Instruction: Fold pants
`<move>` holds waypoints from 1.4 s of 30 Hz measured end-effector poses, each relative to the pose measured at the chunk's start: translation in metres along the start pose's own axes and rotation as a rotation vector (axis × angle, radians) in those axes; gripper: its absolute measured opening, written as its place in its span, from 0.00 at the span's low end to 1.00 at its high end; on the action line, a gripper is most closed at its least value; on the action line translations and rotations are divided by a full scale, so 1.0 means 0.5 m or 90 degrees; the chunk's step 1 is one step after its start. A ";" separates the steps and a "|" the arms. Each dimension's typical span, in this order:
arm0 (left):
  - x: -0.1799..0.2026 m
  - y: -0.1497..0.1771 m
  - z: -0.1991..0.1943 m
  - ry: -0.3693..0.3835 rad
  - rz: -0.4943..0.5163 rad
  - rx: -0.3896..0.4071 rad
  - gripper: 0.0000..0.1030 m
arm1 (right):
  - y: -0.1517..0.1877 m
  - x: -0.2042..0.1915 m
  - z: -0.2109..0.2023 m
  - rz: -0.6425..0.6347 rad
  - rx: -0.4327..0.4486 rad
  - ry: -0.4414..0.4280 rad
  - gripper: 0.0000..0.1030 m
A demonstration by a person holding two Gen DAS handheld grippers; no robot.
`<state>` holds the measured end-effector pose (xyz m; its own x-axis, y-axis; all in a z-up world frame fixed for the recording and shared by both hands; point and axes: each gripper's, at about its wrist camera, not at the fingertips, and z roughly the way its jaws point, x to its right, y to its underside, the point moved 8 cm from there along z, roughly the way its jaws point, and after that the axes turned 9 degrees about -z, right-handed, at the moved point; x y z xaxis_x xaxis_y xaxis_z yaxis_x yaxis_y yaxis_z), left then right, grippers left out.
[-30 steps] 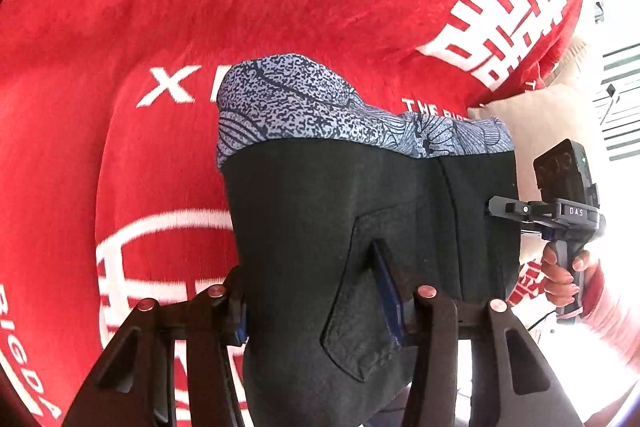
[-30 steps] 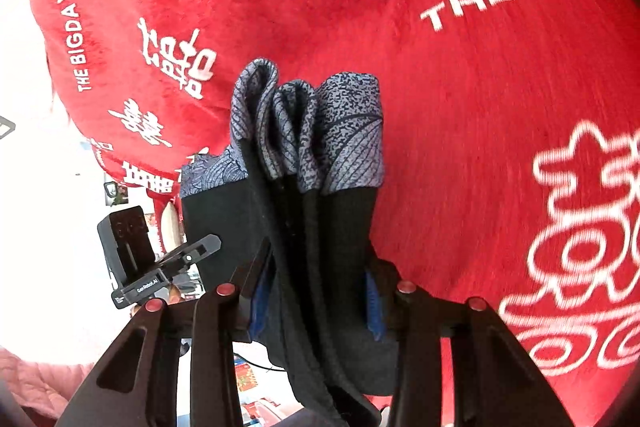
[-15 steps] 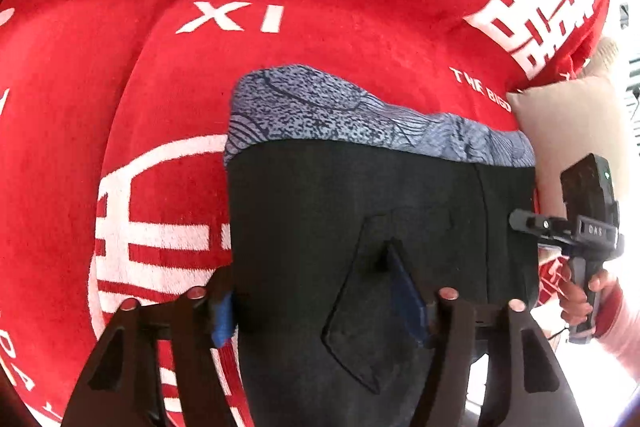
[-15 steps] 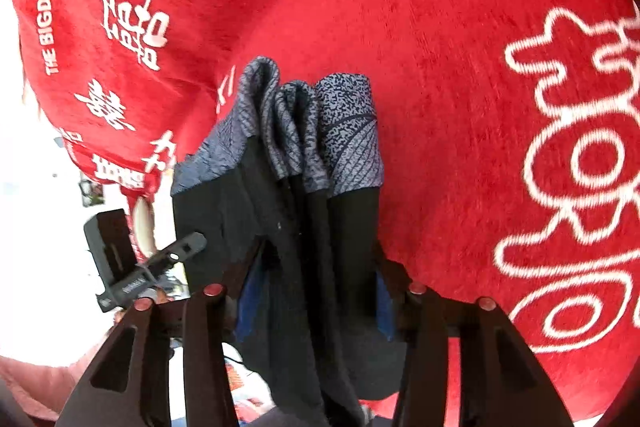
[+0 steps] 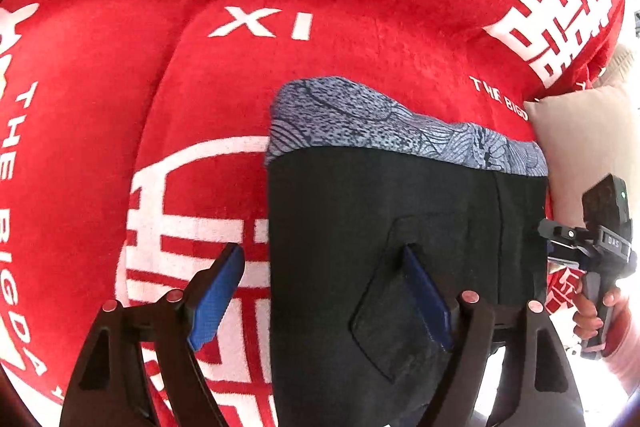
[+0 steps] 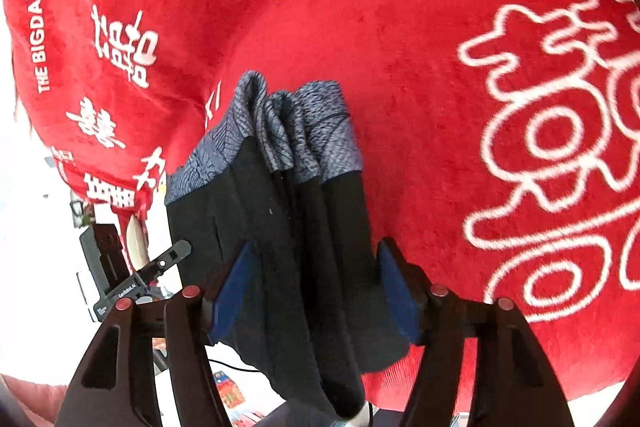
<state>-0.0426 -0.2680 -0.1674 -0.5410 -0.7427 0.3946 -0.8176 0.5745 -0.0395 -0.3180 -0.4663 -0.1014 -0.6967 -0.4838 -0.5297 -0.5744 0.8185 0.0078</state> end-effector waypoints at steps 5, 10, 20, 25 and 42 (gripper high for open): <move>-0.013 0.004 -0.014 -0.028 -0.012 0.014 0.90 | 0.008 0.010 -0.026 0.022 0.015 0.018 0.77; -0.022 0.012 -0.024 -0.056 -0.018 0.021 0.90 | 0.018 0.019 -0.043 0.045 0.024 0.031 0.79; -0.040 0.028 -0.032 -0.119 -0.051 0.020 0.90 | 0.019 0.051 -0.112 0.061 0.082 0.135 1.00; -0.032 0.028 -0.041 -0.163 -0.034 0.028 0.90 | 0.025 0.082 -0.131 0.070 0.061 0.228 1.00; 0.007 0.078 -0.119 -0.251 -0.073 0.005 0.90 | 0.093 0.062 -0.158 -0.028 -0.057 0.411 1.00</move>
<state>-0.0646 -0.2274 -0.1129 -0.4787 -0.8778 0.0148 -0.8779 0.4784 -0.0225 -0.4002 -0.4676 -0.0503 -0.7734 -0.6282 0.0850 -0.6229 0.7779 0.0826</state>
